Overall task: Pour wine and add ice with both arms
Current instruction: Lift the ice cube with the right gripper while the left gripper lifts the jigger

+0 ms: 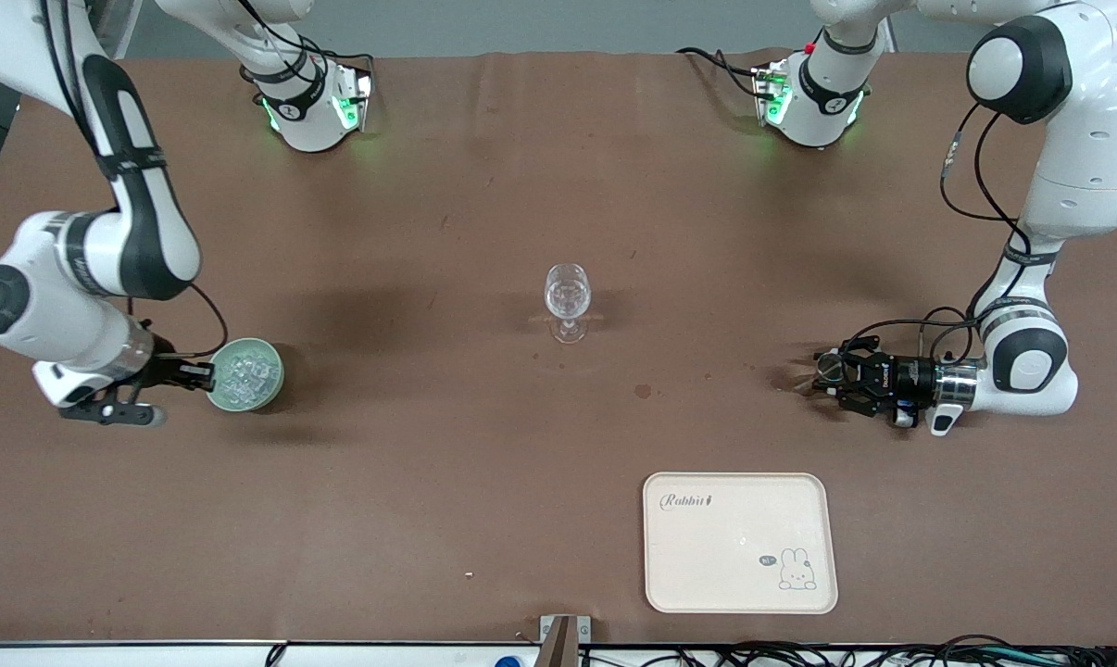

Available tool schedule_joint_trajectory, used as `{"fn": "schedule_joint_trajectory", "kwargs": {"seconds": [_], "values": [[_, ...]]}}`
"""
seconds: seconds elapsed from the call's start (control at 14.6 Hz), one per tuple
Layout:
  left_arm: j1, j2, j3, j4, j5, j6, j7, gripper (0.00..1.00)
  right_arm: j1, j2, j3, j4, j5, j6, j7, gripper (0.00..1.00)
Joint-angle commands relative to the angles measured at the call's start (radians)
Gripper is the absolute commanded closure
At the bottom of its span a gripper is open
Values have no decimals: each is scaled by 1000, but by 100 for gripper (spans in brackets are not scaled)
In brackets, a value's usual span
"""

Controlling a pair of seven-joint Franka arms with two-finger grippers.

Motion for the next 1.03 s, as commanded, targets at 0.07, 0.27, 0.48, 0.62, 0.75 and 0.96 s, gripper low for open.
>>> {"fn": "schedule_joint_trajectory", "kwargs": {"seconds": [0.07, 0.27, 0.48, 0.62, 0.75, 0.96], "values": [[3, 5, -2, -2, -25, -12, 14, 55, -13, -21, 6, 175, 2, -191, -5, 94], [3, 7, -2, -2, -25, -12, 14, 61, -12, -79, 7, 201, 2, -254, -6, 94], [3, 7, -2, -2, -25, -12, 13, 72, -10, -150, 7, 201, 3, -328, -5, 93], [3, 10, -2, -2, -25, -12, 5, 80, -5, -197, 10, 200, 3, -377, -5, 93], [4, 12, -2, 0, -32, -13, 4, 88, -5, -230, 12, 198, 3, -415, -5, 93], [3, 9, -2, 1, -34, -36, 1, 98, -4, -257, 12, 195, 3, -449, -5, 93]]}}
